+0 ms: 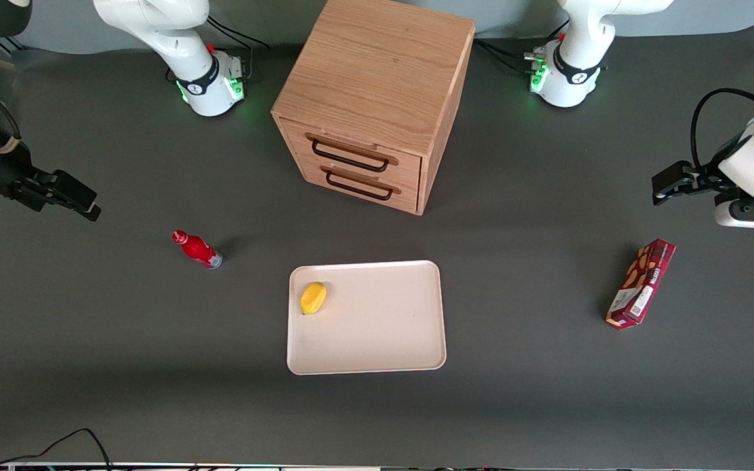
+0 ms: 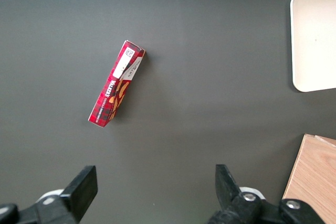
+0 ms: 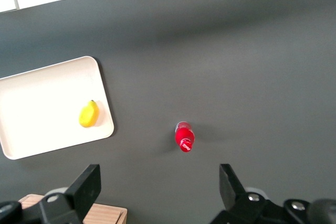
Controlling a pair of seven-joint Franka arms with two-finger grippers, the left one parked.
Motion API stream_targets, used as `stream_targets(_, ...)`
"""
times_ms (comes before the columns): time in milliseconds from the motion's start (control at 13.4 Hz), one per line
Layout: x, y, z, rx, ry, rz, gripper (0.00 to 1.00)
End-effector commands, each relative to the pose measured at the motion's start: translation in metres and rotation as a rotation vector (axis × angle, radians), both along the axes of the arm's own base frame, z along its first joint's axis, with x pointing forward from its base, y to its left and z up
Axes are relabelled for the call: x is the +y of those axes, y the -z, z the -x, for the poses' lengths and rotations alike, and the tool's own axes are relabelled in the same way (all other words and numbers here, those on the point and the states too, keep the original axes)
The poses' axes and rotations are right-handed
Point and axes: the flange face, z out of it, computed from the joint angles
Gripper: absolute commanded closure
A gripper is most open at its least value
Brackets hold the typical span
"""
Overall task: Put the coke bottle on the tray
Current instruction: 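Move the right gripper down to the red bottle and close on it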
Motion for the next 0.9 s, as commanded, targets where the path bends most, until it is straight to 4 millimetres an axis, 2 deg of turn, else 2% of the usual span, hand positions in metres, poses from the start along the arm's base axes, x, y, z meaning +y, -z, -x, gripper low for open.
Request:
stream_targets(0,0.003,-0.004,-0.003,0.014,-0.018,-0.042,0.00)
stream_targets(149,0.005,-0.003,-0.003,0.019,-0.025,-0.045,0.00)
stream_targets(299,0.007,0.006,-0.004,0.040,-0.034,-0.041,0.00)
stream_targets(522,0.004,0.050,-0.011,0.097,-0.036,-0.026,0.00)
stream_targets(672,0.003,0.089,-0.013,0.126,-0.033,-0.021,0.00)
stream_targets(821,0.004,0.139,-0.009,0.155,-0.034,-0.016,0.00)
